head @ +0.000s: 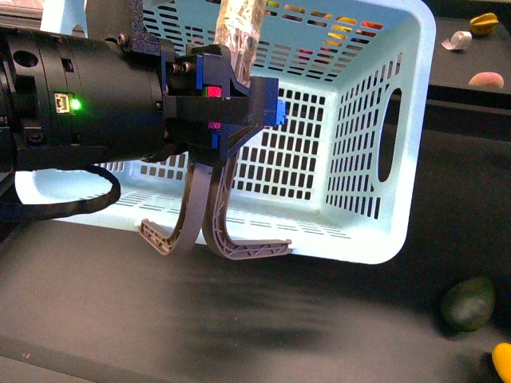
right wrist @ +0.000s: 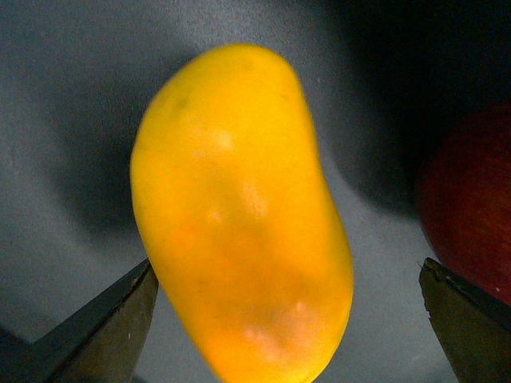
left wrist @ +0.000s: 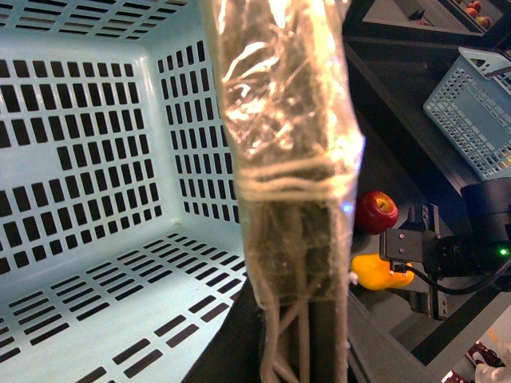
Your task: Pick mango with right arm and hold basket with left
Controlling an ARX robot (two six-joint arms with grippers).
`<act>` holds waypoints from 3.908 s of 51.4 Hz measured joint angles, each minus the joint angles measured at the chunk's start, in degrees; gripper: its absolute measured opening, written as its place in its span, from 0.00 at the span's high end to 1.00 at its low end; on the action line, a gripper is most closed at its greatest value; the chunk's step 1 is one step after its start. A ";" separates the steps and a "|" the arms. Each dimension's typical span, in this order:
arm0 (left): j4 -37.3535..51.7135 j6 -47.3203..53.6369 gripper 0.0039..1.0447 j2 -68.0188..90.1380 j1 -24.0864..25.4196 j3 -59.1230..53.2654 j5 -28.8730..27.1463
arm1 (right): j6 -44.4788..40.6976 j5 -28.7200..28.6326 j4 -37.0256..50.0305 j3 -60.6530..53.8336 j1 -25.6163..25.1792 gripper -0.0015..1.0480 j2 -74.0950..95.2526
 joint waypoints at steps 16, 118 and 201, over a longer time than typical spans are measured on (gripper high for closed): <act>0.00 0.00 0.91 0.00 0.00 0.00 0.00 | 5.18 -1.95 -1.53 1.51 2.45 0.08 2.27; 0.00 0.02 0.91 0.00 0.00 0.00 -0.02 | 37.86 -16.66 8.98 -15.32 8.72 0.44 -35.58; 0.00 0.00 0.91 0.00 0.00 0.00 0.02 | 75.52 -1.73 19.04 0.15 45.35 0.44 -35.21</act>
